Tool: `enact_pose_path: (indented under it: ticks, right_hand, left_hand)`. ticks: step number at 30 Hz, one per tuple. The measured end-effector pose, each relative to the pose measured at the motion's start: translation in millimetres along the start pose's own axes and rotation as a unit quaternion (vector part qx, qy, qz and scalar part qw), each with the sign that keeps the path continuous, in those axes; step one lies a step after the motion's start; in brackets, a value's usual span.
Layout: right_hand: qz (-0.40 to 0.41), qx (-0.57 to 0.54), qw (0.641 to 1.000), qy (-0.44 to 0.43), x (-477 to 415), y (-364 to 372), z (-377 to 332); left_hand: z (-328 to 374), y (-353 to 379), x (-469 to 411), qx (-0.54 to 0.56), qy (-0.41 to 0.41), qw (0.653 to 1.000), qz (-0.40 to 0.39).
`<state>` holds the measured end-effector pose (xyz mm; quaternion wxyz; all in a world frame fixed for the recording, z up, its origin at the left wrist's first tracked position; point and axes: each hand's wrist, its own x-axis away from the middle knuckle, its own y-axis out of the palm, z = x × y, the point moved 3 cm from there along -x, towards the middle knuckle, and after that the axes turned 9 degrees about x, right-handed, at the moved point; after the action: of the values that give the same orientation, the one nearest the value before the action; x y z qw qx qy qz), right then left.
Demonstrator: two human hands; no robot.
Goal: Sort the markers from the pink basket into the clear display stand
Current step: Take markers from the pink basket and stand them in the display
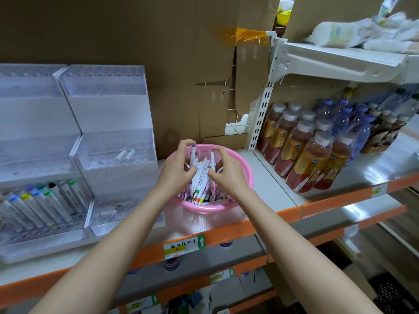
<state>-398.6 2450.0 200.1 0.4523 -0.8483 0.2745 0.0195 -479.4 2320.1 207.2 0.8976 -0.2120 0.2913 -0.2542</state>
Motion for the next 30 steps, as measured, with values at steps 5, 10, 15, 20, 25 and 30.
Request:
enact_pose_path:
  ticks: [5, 10, 15, 20, 25, 30]
  right_hand:
    - [0.045, -0.022, 0.997, -0.058, 5.9, -4.0, -30.3]
    - [0.060, -0.054, 0.992, -0.095, 12.7, 0.0, -61.4]
    - [0.059, -0.084, 0.987, -0.121, 15.6, 14.8, -95.9]
    - [0.054, -0.095, 0.983, -0.149, 22.0, 34.6, -134.0]
    - [0.030, -0.103, 0.980, -0.165, 29.0, 61.3, -168.4]
    - [0.017, -0.098, 0.981, -0.167, 33.0, 83.5, -197.1]
  left_hand:
    - [15.1, -20.5, 10.3, 0.012, 0.044, 0.997, 0.066]
    - [20.2, -55.2, 30.7, -0.004, 0.060, 0.989, 0.133]
    - [17.7, -91.2, 51.9, -0.020, 0.050, 0.984, 0.167]
    - [7.6, -132.2, 77.5, -0.039, 0.043, 0.980, 0.188]
    - [-4.1, -175.9, 96.2, -0.050, 0.023, 0.976, 0.211]
    - [-17.5, -210.2, 107.7, -0.039, -0.001, 0.978, 0.203]
